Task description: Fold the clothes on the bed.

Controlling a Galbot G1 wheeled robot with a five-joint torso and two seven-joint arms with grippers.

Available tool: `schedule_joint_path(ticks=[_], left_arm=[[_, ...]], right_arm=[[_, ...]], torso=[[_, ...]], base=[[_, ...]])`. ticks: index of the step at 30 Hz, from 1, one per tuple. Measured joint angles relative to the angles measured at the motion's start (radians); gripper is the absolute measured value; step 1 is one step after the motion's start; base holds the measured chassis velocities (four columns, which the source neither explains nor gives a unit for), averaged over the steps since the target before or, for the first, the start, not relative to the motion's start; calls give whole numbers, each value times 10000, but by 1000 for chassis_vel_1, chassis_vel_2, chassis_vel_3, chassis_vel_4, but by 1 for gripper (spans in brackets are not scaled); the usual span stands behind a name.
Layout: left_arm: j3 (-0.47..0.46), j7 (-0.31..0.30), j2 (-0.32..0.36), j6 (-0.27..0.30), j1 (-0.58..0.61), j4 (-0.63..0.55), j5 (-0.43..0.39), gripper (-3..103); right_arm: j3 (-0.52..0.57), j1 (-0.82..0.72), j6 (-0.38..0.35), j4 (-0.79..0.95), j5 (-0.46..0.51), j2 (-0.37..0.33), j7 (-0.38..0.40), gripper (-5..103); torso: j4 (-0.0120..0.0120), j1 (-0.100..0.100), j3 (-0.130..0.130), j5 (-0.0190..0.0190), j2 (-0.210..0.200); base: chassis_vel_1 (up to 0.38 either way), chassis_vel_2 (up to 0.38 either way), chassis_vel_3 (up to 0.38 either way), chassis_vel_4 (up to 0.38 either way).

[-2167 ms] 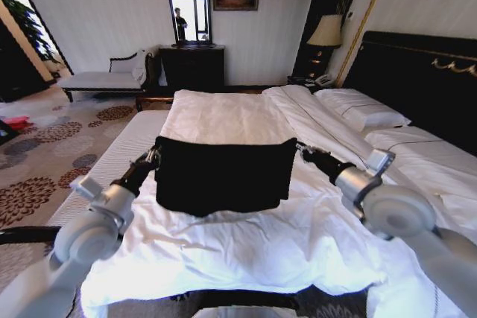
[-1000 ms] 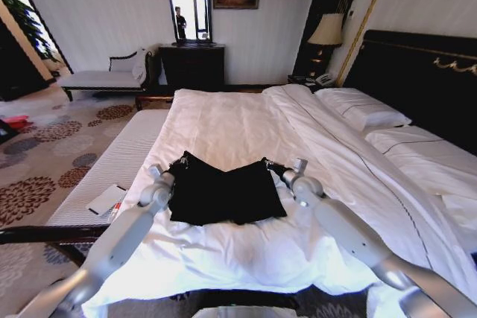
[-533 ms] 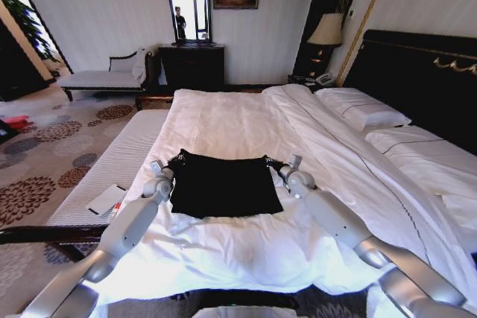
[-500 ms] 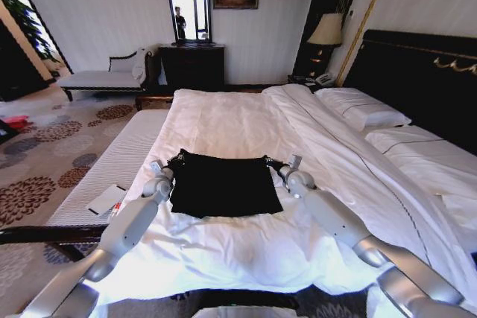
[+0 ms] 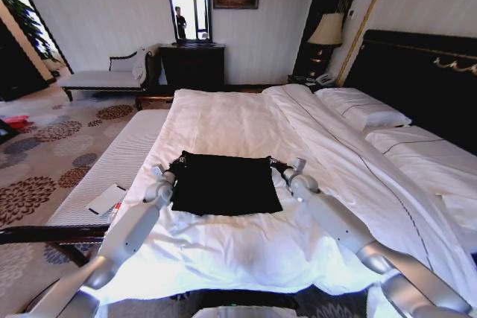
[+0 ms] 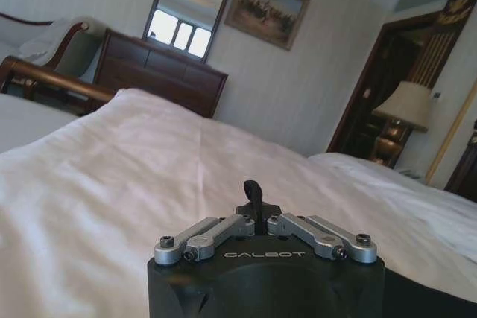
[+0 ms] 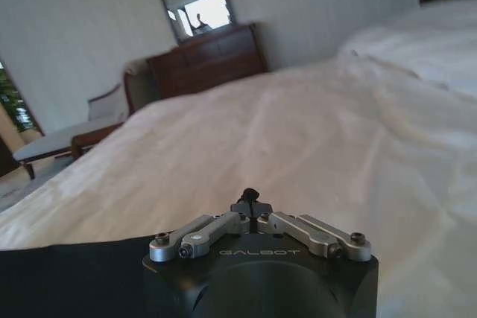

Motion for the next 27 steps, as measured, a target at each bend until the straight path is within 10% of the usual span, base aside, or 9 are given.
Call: schedule_joint_path(ticks=[27], left_arm=[[-1035,105,803,-1261,3271,-2618,227,2]], right_arm=[[1548,-3749,1300,2507,-2298,-536,-331,4]], torso=[[0,-2,0,-2,1]], base=[[0,0,0,0]])
